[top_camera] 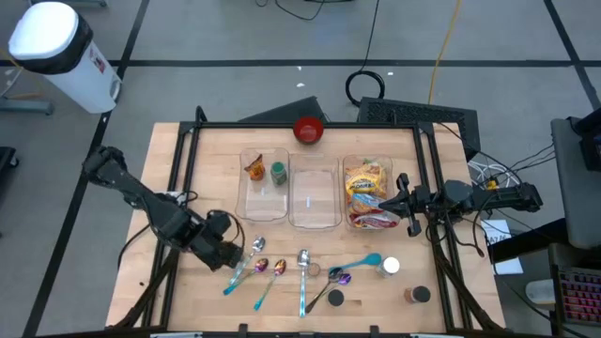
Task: Pick & Place Food Item
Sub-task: Put the gold seasoning bottle into the left transparent bin
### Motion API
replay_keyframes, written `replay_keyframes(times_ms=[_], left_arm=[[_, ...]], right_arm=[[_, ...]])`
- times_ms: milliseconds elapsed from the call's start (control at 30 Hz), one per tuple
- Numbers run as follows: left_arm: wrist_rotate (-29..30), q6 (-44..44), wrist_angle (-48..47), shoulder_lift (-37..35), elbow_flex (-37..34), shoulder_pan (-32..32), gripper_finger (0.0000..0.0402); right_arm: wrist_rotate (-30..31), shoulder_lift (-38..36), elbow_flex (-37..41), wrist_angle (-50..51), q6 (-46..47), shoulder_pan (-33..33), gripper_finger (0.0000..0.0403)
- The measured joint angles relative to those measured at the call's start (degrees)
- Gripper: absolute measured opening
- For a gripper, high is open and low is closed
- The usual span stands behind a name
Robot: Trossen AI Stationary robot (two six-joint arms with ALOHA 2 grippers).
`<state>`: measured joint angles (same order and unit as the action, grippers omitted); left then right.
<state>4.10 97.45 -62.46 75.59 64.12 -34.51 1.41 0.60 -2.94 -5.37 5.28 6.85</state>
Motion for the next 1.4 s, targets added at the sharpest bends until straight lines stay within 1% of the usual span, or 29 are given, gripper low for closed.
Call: replay_keyframes(times_ms=[233,367,433,533,667,767,933,1067,1167,1400], left_arm=[[6.98,-13.45,-1.12,-4.35,5.05,6.45,0.0275],[10.83,-21.17,-1.07,-6.47,7.75,11.73,0.0275],[11.71,-24.84,-1.02,-7.19,8.87,15.06,0.0275],[11.22,-30.28,-2.06,-7.07,9.90,20.52,0.0275],[8.20,-36.13,-4.87,-6.34,10.14,29.00,0.0275],[5.39,-40.49,-6.46,-4.02,10.14,34.93,0.0275],[1.11,-49.22,-5.73,0.55,10.14,42.95,0.0275],[-0.61,-53.98,-4.48,5.08,10.14,47.49,0.0275],[-0.85,-56.53,-4.57,8.77,10.14,50.04,0.0275],[-1.69,-59.94,-4.50,16.08,10.14,52.75,0.0275]], right_arm=[[-0.02,0.00,0.00,0.00,0.00,0.00,0.0000],[0.00,-0.02,-0.02,0.00,0.00,0.00,0.0000],[0.00,0.00,-0.02,0.00,0.00,0.00,0.0000],[0.00,0.00,0.00,0.00,0.00,0.00,0.0000],[-0.02,-0.01,-0.01,0.00,0.00,0.00,0.0000],[0.00,0.00,-0.01,0.00,0.00,-0.01,0.0000],[-0.02,0.00,0.00,0.00,0.00,-0.02,0.0000],[-0.02,-0.02,0.00,0.00,0.00,-0.02,0.0000],[0.00,0.00,-0.02,0.00,0.00,0.00,0.0000],[-0.02,-0.02,-0.02,0.00,0.00,0.00,0.0000]])
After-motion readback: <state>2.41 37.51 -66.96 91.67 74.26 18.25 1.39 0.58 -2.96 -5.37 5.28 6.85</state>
